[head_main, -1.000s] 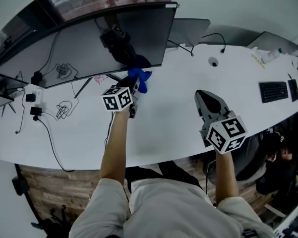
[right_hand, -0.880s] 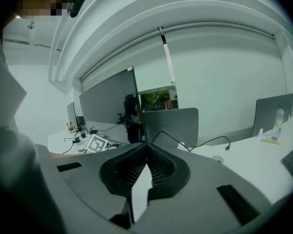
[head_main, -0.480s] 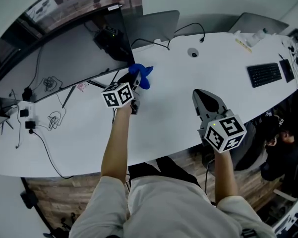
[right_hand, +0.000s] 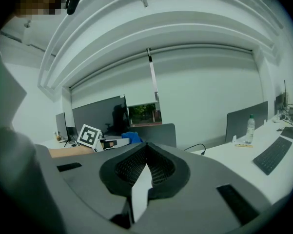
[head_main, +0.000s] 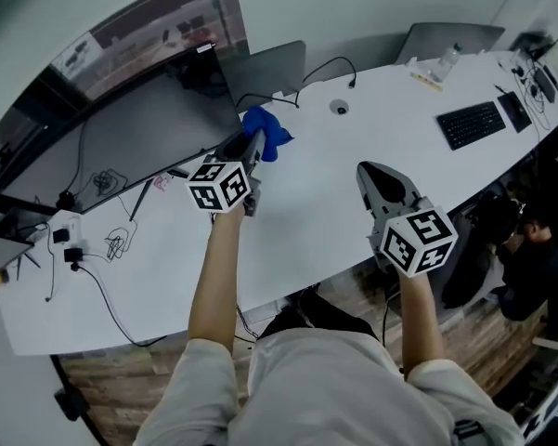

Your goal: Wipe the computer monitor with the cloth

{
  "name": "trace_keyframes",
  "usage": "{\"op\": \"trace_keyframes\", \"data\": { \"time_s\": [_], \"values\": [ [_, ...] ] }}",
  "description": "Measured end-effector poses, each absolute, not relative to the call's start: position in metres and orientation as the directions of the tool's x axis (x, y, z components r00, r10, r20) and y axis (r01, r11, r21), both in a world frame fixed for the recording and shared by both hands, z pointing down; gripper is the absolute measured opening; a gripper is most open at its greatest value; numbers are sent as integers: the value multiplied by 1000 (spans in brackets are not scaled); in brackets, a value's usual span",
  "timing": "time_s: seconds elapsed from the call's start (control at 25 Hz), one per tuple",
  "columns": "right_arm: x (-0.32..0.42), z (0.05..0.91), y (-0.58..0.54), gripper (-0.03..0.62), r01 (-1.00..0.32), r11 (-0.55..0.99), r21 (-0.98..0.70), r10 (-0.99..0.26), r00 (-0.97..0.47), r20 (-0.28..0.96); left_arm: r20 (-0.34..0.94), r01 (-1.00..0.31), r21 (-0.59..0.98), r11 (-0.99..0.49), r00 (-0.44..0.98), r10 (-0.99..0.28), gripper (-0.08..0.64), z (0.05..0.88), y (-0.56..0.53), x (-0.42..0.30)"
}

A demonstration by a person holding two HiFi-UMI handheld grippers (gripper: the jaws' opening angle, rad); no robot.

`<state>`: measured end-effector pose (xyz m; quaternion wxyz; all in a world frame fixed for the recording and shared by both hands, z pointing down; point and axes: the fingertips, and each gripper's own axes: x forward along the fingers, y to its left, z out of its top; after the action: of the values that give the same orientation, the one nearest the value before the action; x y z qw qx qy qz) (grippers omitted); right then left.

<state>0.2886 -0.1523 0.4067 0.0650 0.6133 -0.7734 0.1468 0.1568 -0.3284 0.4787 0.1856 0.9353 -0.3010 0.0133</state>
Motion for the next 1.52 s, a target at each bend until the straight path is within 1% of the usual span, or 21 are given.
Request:
{"op": "trace_keyframes", "data": {
  "time_s": [0.12,0.24,0.36,0.48,0.64,0.88,1.0,1.16,1.28,1.52],
  "values": [
    [288,382,-145,14,-968,213,-130,-939,-240,246,100,-565,241,-789,823,-559,75,432,-308,153],
    [290,357,-149,14,-962,245,-122,-941,-266,208,70,-589,144,-795,808,-586,75,389,-293,148],
    [297,335,-163,14,-949,294,-116,-937,-310,161,57,-621,14,-784,783,-619,75,347,-281,150],
    [305,315,-186,14,-924,369,-98,-917,-379,125,44,-689,-108,-716,717,-696,75,305,-285,150],
    [320,299,-208,14,-882,460,-98,-879,-468,87,-1,-784,-247,-570,588,-809,75,258,-297,152],
    [341,295,-240,14,-816,560,-143,-819,-571,52,-8,-828,-397,-396,434,-901,75,221,-315,156],
    [344,297,-249,14,-786,597,-162,-791,-610,40,-7,-788,-536,-301,361,-932,75,216,-326,160],
    [351,304,-255,14,-767,616,-179,-774,-632,48,59,-636,-747,-193,226,-972,75,241,-348,164],
    [353,309,-262,14,-759,623,-190,-765,-642,54,90,-562,-813,-153,138,-986,75,259,-361,156],
    [353,323,-273,14,-743,635,-211,-748,-660,71,112,-433,-890,-140,90,-990,75,279,-372,163]
  ]
}}
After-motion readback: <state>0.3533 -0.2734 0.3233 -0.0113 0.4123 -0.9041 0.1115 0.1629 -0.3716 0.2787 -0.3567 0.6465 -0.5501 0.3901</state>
